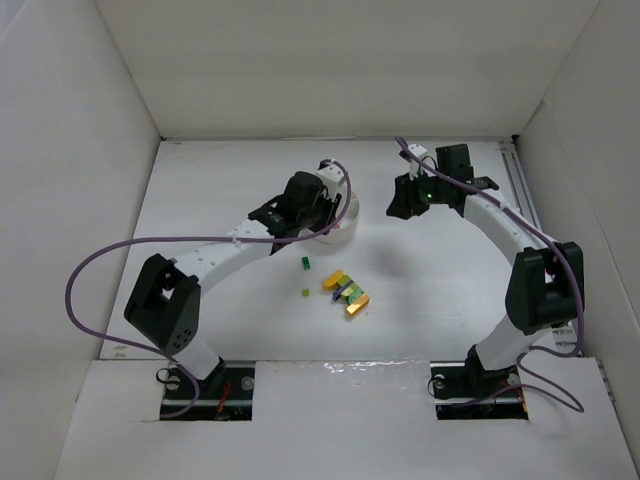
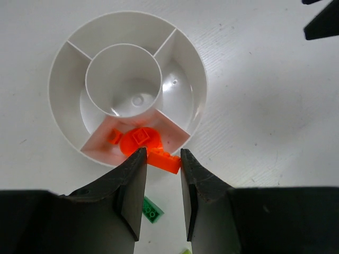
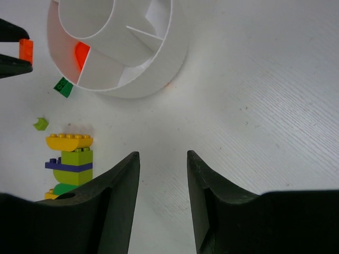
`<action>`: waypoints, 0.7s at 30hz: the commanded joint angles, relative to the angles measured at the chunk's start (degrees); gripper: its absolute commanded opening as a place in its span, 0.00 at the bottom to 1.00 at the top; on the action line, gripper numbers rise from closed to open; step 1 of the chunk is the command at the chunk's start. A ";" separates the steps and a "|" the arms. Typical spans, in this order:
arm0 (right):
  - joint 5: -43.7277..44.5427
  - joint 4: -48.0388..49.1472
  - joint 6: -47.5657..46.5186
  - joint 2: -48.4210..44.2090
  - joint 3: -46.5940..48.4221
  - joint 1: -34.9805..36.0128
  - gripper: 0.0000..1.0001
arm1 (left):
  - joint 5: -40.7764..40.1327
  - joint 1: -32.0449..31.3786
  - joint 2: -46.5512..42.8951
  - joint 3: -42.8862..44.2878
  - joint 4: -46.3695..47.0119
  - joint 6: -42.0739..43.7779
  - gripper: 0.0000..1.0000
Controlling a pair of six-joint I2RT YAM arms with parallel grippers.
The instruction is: Sort the legos into containers by color
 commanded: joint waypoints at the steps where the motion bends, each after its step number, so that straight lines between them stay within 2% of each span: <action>1: -0.31 0.19 -0.44 -0.02 2.44 0.44 0.47 | -1.12 1.62 2.54 3.45 0.55 -0.36 0.12; 7: -0.30 0.19 -0.44 -0.02 2.44 0.44 0.47 | 0.11 3.56 6.15 4.86 1.07 -1.51 0.12; 12: -0.30 0.19 -0.44 -0.02 2.44 0.44 0.47 | 0.11 4.09 6.77 4.86 2.12 -1.51 0.16; 16: -0.30 0.19 -0.44 -0.02 2.44 0.44 0.47 | 0.11 4.09 7.29 5.39 2.13 -1.51 0.28; 21: -0.30 0.19 -0.44 -0.02 1.91 0.44 0.47 | 0.11 4.09 7.29 5.39 2.74 -1.51 0.34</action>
